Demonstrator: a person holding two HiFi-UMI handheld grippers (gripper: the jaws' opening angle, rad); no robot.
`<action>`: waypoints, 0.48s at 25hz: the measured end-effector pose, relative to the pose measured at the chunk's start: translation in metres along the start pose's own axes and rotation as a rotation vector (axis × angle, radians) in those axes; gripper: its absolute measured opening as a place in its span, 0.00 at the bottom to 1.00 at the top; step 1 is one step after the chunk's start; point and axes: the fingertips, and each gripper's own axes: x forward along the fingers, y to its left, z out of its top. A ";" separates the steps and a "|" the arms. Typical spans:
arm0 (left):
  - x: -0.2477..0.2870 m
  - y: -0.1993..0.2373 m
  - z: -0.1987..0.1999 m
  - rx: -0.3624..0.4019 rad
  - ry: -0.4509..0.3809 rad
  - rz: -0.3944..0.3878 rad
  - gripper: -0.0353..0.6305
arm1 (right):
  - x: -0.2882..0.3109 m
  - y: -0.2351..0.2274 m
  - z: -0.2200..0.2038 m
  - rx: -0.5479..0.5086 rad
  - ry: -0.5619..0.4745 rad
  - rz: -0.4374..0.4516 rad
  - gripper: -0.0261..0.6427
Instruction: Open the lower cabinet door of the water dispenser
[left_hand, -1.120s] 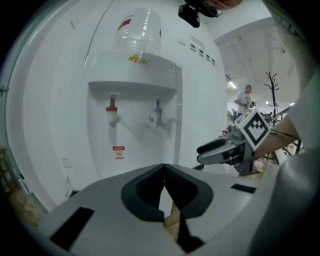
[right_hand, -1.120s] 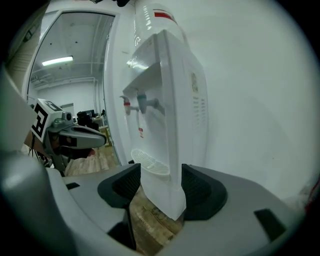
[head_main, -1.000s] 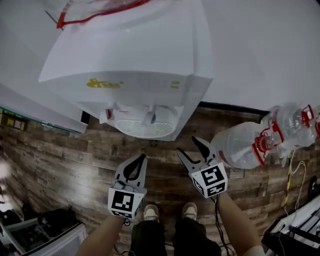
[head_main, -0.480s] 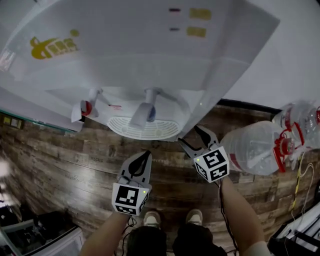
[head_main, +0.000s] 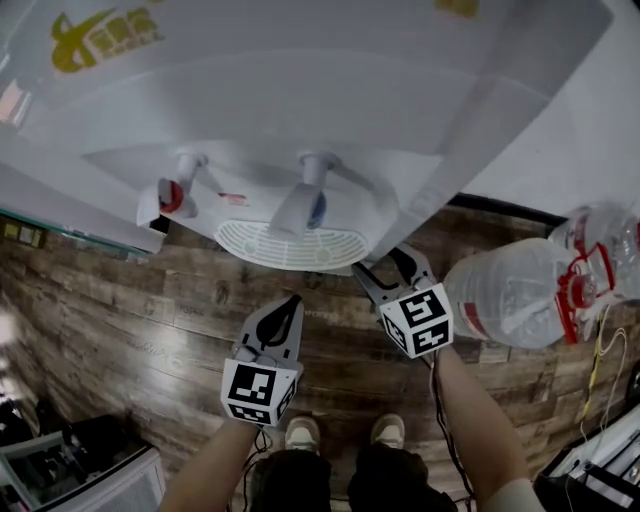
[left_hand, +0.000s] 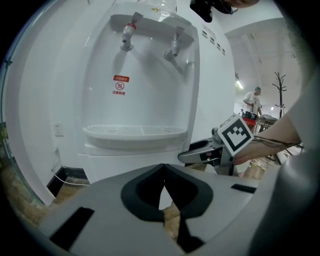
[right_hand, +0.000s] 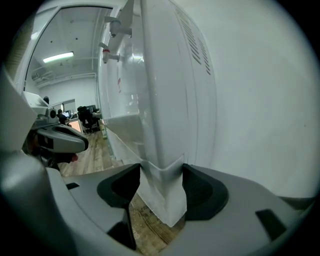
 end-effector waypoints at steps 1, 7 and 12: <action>-0.001 0.000 0.001 -0.003 -0.002 0.000 0.06 | 0.000 0.000 0.000 0.006 0.007 -0.010 0.44; -0.010 -0.008 0.001 0.123 0.016 -0.001 0.06 | -0.001 0.004 -0.001 0.057 0.034 -0.085 0.40; -0.019 -0.018 -0.002 0.109 0.019 -0.026 0.06 | -0.005 0.006 -0.004 0.085 0.053 -0.124 0.39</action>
